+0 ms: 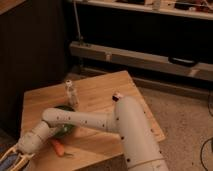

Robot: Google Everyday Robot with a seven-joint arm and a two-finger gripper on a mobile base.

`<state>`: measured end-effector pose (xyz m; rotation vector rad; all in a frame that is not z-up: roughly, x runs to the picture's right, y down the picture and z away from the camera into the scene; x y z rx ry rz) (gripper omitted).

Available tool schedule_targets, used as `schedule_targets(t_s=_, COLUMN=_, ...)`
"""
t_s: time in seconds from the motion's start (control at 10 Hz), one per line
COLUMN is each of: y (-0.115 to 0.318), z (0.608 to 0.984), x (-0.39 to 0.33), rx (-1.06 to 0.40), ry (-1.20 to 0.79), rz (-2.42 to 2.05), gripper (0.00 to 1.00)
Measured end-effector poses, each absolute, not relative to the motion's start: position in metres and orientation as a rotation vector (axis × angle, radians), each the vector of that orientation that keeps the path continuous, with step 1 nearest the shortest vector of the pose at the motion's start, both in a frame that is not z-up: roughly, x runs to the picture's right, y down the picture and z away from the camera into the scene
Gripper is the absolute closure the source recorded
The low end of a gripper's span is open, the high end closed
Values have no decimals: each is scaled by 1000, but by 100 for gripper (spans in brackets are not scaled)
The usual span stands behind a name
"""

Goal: Place the white sponge in the ceramic cup

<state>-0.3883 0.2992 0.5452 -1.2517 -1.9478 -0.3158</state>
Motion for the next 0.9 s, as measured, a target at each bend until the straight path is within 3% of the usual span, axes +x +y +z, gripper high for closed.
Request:
schedule_targets(t_s=0.2, y=298, z=540, x=-393, rx=-1253, ry=-1954, rz=-333, gripper=36)
schedule_targets(t_s=0.4, y=298, z=537, x=-394, rx=-1255, ry=-1950, rz=-347, gripper=21)
schedule_targets(t_s=0.9, y=296, z=535, x=-392, rx=-1246, ry=-1944, rz=-359, gripper=20)
